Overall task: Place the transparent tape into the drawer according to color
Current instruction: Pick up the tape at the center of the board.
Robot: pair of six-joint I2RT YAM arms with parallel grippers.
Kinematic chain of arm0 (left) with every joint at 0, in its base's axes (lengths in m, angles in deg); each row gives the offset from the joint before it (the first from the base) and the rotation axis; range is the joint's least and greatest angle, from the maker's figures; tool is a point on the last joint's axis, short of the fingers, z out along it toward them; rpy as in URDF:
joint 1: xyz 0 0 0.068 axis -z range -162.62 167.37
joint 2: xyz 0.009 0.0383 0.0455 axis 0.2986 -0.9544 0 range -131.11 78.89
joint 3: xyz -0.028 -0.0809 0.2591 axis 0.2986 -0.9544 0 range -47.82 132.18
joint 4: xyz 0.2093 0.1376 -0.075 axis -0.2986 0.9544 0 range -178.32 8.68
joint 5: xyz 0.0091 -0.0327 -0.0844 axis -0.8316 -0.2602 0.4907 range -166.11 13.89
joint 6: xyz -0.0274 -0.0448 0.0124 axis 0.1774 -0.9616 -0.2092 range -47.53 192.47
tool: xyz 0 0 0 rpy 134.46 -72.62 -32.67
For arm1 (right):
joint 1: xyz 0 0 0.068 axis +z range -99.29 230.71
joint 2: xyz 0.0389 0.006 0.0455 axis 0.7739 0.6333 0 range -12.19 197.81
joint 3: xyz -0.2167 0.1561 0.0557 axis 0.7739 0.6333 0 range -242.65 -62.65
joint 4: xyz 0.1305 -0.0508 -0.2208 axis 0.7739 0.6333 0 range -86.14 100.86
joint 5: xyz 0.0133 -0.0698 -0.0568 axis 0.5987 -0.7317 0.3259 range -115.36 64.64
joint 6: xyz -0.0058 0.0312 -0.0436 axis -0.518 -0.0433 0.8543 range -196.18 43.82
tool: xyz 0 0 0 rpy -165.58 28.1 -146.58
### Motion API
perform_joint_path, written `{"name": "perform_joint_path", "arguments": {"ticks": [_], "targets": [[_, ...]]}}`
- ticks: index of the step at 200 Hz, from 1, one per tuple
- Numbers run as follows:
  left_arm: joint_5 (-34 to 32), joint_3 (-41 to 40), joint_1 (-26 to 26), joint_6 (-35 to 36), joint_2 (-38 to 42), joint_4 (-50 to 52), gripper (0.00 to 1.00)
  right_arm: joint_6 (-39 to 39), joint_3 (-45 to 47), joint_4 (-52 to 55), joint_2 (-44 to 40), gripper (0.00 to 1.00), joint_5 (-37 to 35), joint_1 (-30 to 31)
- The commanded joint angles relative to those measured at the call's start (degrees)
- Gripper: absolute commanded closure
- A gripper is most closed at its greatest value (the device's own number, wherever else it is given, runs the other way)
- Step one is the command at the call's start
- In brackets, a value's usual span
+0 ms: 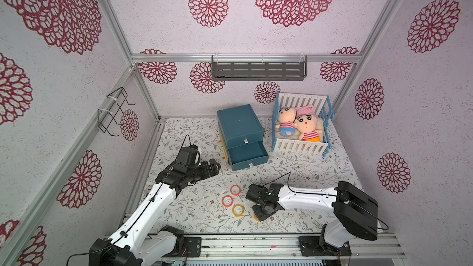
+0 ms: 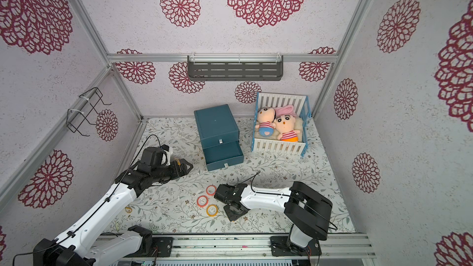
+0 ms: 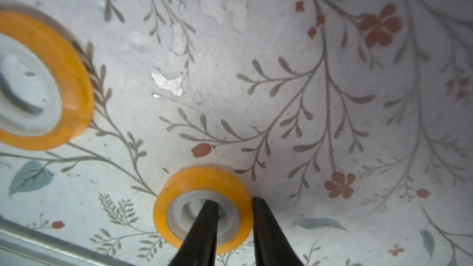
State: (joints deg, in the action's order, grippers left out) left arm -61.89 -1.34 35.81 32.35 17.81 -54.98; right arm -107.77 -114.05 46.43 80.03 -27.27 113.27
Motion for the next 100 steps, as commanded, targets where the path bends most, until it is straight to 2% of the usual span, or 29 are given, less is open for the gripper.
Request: {"name": "perform_joint_path", "arguments": {"ticks": [1, 43, 100], "targets": [[-0.46, -0.64, 0.03, 0.47, 0.52, 0.13, 0.03, -0.24, -0.02, 0.20, 1.89, 0.79, -1.75, 0.28], [-0.48, -0.75, 0.03, 0.36, 0.50, 0.20, 0.03, -0.13, -0.19, 0.94, 2.70, 1.00, -2.63, 0.28], [-0.58, -0.51, 0.03, 0.36, 0.52, 0.23, 0.03, -0.54, -1.88, 1.71, 1.61, 1.00, -5.22, 0.19]]}}
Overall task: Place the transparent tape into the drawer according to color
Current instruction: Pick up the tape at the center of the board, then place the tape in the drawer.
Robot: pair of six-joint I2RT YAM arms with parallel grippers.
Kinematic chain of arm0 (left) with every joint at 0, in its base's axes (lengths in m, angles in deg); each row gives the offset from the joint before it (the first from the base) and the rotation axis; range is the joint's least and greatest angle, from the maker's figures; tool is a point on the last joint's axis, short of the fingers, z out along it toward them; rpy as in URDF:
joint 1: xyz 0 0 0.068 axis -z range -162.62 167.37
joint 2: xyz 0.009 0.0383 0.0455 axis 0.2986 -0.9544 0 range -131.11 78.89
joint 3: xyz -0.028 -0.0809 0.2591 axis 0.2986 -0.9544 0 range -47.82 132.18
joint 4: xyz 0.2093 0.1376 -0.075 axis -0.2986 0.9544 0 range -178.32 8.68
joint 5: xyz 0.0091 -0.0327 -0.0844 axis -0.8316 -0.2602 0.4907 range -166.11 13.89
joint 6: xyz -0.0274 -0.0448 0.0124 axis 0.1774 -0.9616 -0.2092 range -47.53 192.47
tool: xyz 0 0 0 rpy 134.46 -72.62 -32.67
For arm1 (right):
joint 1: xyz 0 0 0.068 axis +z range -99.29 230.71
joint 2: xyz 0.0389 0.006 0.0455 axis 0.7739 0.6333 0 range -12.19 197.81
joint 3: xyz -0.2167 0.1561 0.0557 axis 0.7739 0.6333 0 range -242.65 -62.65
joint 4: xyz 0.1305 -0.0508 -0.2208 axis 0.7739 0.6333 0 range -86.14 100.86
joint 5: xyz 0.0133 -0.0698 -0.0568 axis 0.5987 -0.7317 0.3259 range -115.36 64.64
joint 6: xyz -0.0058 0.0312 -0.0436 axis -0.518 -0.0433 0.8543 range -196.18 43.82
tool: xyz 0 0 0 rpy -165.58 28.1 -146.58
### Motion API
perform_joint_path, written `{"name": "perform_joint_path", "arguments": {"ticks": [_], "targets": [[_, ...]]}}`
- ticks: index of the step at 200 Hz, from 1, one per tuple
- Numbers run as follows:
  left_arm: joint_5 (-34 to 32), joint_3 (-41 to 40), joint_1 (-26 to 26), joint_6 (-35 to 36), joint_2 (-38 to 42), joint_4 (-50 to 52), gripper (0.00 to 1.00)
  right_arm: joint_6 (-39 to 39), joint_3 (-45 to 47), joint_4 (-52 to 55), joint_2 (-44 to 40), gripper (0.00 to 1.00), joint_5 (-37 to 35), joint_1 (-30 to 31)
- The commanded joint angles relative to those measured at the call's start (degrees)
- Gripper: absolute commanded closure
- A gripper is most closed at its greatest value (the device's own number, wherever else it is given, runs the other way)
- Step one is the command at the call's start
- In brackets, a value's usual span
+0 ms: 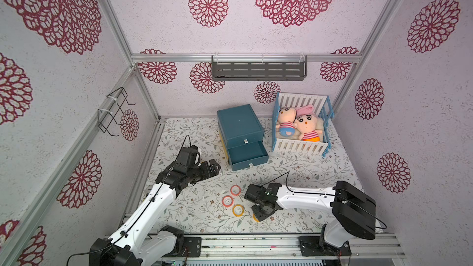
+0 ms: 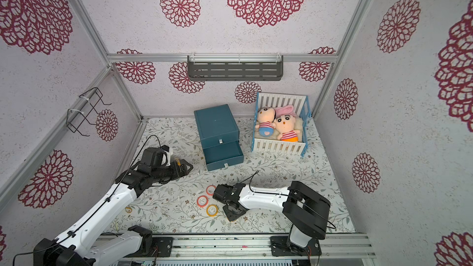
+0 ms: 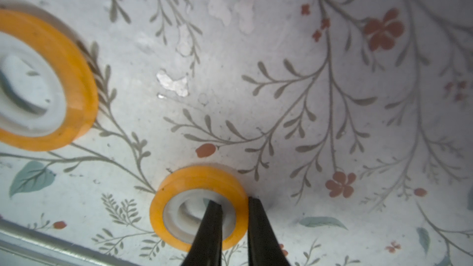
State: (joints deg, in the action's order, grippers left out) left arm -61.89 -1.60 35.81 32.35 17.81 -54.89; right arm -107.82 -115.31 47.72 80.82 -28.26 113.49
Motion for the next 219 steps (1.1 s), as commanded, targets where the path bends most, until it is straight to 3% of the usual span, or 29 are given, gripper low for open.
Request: {"name": "perform_joint_path", "arguments": {"ticks": [1, 62, 153, 219], "targets": [[-0.59, -0.25, 0.07, 0.33, 0.52, 0.14, 0.03, -0.51, -0.61, 0.43, 0.80, 1.00, -4.27, -0.07], [-0.42, 0.08, 0.05, 0.21, 0.52, 0.14, 0.03, -1.02, -2.36, 0.54, -2.75, 1.00, -5.93, -2.86], [0.30, -0.65, 0.10, -0.22, -0.02, -0.61, 0.03, 3.36, -6.86, 2.68, -10.04, 1.00, -5.46, -11.99], [0.98, -2.48, 1.13, -1.19, -0.62, -1.77, 0.03, 7.58, -17.23, 2.81, -11.94, 1.00, -4.20, -19.63]]}}
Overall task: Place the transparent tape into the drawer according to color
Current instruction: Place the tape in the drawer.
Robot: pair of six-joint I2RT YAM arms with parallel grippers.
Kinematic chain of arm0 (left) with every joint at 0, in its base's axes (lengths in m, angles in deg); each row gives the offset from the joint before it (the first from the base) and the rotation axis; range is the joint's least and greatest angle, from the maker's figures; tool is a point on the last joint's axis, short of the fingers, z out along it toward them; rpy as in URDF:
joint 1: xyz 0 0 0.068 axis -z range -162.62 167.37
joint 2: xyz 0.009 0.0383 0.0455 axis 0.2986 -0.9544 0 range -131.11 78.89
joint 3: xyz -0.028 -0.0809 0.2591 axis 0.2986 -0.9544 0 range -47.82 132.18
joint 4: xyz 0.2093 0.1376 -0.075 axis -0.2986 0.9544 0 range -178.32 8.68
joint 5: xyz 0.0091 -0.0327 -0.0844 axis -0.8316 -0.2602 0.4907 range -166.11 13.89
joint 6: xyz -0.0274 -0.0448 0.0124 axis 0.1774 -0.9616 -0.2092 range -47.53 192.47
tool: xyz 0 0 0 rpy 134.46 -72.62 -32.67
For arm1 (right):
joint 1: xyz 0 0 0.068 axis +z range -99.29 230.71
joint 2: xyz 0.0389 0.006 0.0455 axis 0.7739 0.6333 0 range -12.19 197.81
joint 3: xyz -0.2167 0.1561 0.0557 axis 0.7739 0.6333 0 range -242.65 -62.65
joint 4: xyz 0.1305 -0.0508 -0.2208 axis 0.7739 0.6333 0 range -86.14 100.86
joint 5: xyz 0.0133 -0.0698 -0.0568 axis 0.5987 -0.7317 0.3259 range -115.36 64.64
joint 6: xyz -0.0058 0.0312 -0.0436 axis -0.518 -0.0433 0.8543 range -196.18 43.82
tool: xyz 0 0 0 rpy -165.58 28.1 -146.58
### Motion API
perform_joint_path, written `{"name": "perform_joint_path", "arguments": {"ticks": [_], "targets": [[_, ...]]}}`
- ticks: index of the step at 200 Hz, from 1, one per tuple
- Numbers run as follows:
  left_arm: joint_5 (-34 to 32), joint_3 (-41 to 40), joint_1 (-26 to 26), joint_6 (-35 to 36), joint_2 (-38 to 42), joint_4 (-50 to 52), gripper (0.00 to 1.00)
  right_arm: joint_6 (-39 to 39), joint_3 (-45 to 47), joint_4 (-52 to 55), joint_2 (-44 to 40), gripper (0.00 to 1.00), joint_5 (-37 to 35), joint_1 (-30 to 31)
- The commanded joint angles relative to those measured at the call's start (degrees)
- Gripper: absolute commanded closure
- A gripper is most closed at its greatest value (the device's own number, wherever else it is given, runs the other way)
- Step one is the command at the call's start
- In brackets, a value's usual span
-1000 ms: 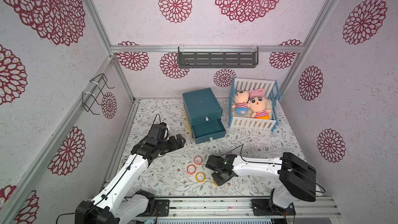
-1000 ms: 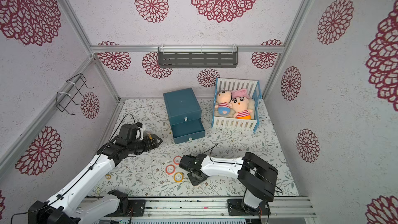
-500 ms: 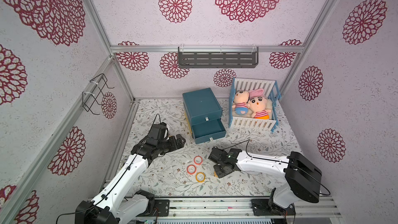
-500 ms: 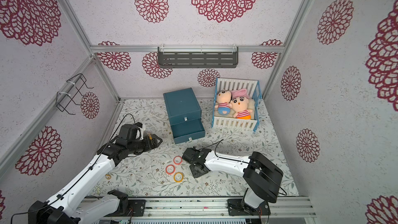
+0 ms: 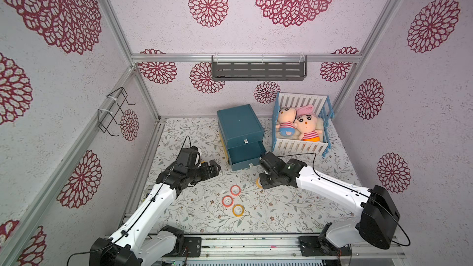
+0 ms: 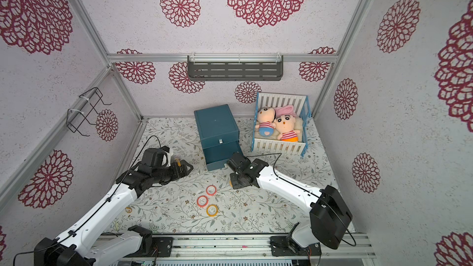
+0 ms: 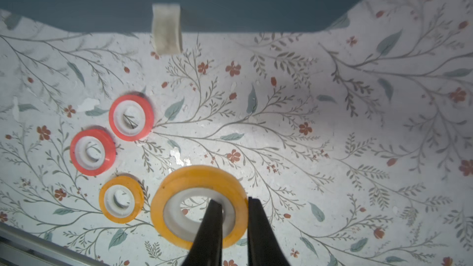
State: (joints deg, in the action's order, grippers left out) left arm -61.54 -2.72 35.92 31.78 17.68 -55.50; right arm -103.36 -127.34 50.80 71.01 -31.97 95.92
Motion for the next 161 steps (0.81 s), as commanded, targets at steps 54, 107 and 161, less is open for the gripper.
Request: {"name": "perform_joint_path", "arguments": {"ticks": [54, 107, 161], "targets": [[0.46, -2.98, 3.02, -1.75, 0.25, -1.59, 0.03, 6.57, -13.79, -3.94, 1.84, 1.00, -1.32, -7.07], [-0.23, -4.39, 5.55, -2.85, 1.77, -0.72, 0.03, 8.72, -20.00, -6.39, 7.57, 1.00, -0.49, -10.22], [-1.54, -6.98, 9.00, -5.17, 3.61, -1.11, 0.03, 9.25, -21.08, -9.48, 12.17, 1.00, -0.22, -11.28]]}}
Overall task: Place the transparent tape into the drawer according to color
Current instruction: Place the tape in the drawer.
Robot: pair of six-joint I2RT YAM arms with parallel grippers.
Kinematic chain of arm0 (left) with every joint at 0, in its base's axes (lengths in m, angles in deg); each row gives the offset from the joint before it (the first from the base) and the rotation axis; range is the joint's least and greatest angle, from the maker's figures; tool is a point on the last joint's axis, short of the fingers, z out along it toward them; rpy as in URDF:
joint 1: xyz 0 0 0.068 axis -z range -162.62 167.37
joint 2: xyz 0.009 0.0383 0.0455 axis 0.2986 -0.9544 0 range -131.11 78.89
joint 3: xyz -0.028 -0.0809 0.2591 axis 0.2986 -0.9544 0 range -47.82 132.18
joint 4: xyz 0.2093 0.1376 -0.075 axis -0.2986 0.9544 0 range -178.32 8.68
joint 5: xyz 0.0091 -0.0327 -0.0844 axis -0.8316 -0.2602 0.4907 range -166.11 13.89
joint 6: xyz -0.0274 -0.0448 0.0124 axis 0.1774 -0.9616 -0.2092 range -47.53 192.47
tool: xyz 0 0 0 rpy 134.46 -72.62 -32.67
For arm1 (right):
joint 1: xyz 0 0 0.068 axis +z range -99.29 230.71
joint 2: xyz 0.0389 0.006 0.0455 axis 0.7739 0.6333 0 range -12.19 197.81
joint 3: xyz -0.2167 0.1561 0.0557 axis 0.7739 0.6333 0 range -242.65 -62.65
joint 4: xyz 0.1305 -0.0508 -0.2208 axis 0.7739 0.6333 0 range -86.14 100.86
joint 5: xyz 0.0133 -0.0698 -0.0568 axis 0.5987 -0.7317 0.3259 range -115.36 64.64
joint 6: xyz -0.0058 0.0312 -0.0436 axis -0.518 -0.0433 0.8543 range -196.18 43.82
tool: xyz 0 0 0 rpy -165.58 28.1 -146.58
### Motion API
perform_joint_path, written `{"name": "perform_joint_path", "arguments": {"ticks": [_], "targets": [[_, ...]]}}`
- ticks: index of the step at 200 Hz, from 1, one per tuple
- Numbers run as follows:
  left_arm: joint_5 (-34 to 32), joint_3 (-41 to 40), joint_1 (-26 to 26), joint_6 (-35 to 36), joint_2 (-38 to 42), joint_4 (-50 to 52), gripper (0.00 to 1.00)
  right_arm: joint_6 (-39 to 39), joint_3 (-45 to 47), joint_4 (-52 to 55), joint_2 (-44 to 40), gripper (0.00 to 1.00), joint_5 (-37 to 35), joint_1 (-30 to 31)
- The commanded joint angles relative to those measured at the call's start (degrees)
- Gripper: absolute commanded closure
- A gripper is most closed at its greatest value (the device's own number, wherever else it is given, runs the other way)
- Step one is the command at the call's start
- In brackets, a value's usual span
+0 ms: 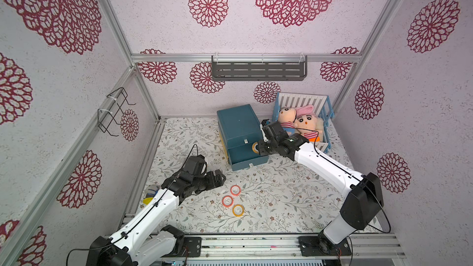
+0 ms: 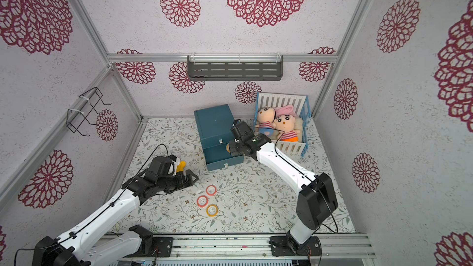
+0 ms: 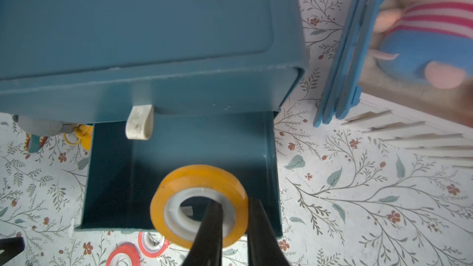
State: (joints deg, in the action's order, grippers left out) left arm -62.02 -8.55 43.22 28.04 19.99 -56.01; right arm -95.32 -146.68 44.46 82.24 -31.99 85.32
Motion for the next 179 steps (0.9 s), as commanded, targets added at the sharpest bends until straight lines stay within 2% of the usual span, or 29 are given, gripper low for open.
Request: {"name": "perform_joint_path", "arguments": {"ticks": [1, 43, 56, 69, 79, 92, 119, 179], "targets": [[-1.07, -1.18, 1.81, -1.49, 1.31, -0.64, 0.03, 1.21, -1.75, -3.24, 0.98, 1.00, -0.21, -0.68], [-3.02, -2.16, 6.31, -3.60, 0.66, -0.78, 0.03, 1.54, -2.57, -3.82, 3.17, 1.00, 0.11, -0.77], [-3.98, -2.18, 8.21, -4.41, 0.04, -0.63, 0.03, 1.56, -2.41, -3.95, 3.21, 0.72, 0.43, -0.77], [-5.29, -2.11, 10.45, -5.50, -0.69, -0.39, 0.03, 1.58, -1.88, -4.29, 2.90, 0.50, 0.67, -0.76], [-6.43, -1.85, 12.30, -6.16, -1.38, -0.08, 0.03, 1.65, -1.29, -4.61, 2.53, 0.39, 0.81, -0.77], [-8.12, -1.21, 14.58, -7.02, -2.28, 0.73, 0.03, 1.65, -0.51, -4.86, 1.97, 0.30, 0.83, -0.77], [-11.73, 0.83, 19.32, -8.13, -4.98, 2.77, 0.03, 1.38, 0.98, -5.49, 0.39, 0.23, 1.36, -0.77], [-18.47, 9.14, 29.91, -8.23, -16.03, 11.94, 0.01, 0.69, 6.47, -5.70, -5.83, 0.21, 2.85, -1.12]]}}
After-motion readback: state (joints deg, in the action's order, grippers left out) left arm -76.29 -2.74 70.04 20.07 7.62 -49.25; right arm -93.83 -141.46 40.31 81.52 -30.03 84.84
